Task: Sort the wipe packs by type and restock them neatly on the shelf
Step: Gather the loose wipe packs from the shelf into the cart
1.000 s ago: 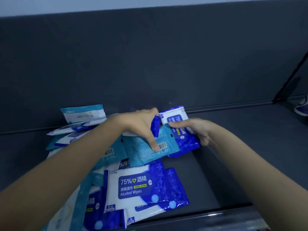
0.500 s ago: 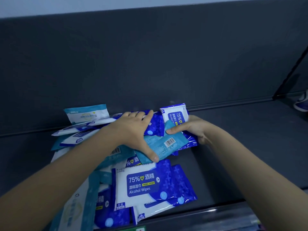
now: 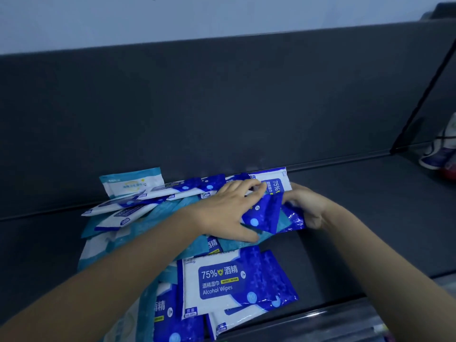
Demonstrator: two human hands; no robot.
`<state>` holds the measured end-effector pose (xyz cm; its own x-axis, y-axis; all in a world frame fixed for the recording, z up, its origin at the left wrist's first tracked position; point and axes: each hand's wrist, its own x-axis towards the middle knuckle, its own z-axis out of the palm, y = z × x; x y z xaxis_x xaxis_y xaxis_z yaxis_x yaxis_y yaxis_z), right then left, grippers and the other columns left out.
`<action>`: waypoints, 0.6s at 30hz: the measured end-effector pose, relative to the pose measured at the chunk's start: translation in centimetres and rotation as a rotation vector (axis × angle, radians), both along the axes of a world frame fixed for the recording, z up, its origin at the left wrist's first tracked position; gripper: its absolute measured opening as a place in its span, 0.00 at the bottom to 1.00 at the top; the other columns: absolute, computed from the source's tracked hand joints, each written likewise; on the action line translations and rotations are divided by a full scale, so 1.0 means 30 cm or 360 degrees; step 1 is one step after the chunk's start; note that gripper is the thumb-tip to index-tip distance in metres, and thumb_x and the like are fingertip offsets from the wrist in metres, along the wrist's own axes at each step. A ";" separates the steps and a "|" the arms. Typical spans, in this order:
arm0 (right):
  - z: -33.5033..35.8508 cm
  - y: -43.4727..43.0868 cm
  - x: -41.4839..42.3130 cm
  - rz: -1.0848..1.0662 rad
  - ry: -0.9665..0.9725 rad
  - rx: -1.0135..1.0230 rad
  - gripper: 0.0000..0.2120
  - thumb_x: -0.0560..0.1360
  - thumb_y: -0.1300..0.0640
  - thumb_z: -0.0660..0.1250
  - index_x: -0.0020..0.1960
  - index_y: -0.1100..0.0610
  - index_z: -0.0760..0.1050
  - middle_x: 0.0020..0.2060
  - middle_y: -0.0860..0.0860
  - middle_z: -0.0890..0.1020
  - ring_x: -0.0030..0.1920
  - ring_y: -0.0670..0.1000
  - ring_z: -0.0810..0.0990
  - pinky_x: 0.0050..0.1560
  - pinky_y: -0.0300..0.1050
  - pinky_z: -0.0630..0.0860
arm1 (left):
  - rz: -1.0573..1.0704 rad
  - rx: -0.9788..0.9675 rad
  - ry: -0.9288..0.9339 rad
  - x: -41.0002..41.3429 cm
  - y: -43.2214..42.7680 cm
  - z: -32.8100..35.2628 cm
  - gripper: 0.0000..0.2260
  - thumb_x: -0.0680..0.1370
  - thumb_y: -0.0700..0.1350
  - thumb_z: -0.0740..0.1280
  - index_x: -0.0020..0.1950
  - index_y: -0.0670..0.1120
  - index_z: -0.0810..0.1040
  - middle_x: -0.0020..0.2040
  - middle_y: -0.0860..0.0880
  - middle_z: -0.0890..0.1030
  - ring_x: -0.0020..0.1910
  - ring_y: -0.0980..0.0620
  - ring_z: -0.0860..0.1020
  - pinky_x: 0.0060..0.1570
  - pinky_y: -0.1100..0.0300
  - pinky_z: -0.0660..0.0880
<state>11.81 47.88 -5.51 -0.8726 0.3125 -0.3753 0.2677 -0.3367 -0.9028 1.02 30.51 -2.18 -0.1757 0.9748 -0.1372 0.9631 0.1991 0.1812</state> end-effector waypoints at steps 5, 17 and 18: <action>0.012 0.001 0.041 0.0054 0.0175 -0.0241 0.33 0.70 0.43 0.68 0.69 0.59 0.69 0.61 0.59 0.79 0.60 0.62 0.78 0.62 0.60 0.73 | 0.0172 -0.0074 -0.0257 -0.031 -0.012 0.037 0.45 0.72 0.66 0.66 0.78 0.56 0.41 0.77 0.59 0.40 0.75 0.56 0.38 0.69 0.62 0.38; 0.002 -0.065 0.053 -0.0338 0.0036 0.0169 0.35 0.58 0.76 0.76 0.61 0.56 0.72 0.49 0.56 0.84 0.46 0.57 0.84 0.40 0.52 0.82 | 0.0424 0.0116 -0.0353 -0.052 -0.002 0.023 0.56 0.62 0.69 0.72 0.79 0.53 0.43 0.78 0.58 0.45 0.76 0.56 0.46 0.75 0.51 0.50; 0.007 -0.057 0.069 -0.0349 0.0042 0.0147 0.35 0.58 0.76 0.75 0.60 0.56 0.72 0.49 0.56 0.84 0.46 0.58 0.84 0.39 0.52 0.82 | 0.0465 0.0157 -0.0486 -0.055 -0.005 0.022 0.56 0.61 0.70 0.72 0.79 0.53 0.45 0.78 0.59 0.46 0.76 0.56 0.48 0.75 0.52 0.52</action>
<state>13.88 46.17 -5.29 -0.7893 0.5277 -0.3141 0.1731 -0.2996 -0.9382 -0.64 30.38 -1.51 -0.4120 0.9013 -0.1341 0.7682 0.4227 0.4808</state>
